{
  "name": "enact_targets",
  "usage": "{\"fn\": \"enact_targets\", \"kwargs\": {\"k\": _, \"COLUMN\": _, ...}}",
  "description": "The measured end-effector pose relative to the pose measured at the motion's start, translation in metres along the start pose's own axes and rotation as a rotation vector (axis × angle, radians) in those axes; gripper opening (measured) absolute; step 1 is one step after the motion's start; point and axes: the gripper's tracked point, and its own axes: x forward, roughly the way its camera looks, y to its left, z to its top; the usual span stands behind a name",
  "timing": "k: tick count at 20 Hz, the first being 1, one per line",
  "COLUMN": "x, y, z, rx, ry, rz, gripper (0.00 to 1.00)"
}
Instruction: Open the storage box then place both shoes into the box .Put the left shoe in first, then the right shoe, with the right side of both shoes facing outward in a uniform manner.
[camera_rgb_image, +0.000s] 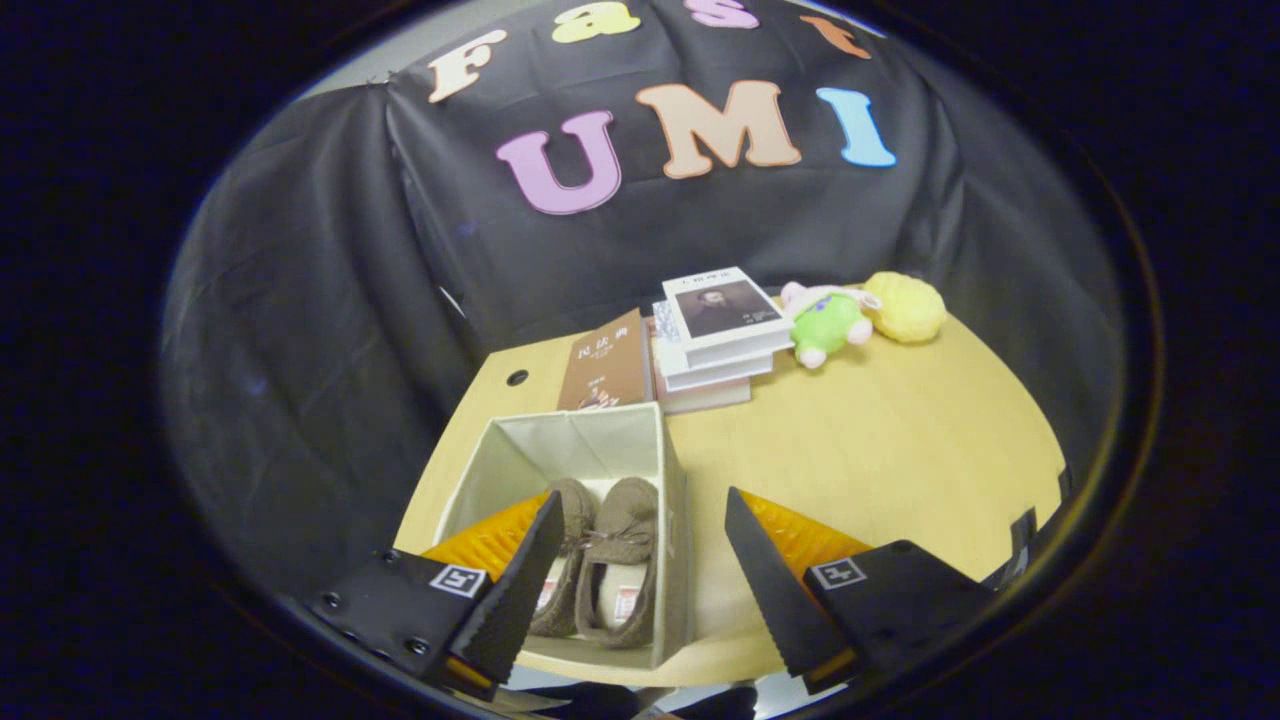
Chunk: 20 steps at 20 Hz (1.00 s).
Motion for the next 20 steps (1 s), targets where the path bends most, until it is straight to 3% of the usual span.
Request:
{"fn": "enact_targets", "kwargs": {"k": 8, "x": -0.052, "y": -0.060, "z": 0.056, "rx": -0.080, "ry": -0.225, "rz": 0.034, "gripper": 1.00}}
{"fn": "enact_targets", "kwargs": {"k": 17, "x": -0.108, "y": -0.186, "z": 0.132, "rx": -0.141, "ry": -0.487, "rz": -0.082, "gripper": 1.00}}
{"fn": "enact_targets", "kwargs": {"k": 20, "x": -0.120, "y": -0.209, "z": 0.141, "rx": -0.135, "ry": -0.550, "rz": -0.063, "gripper": 1.00}}
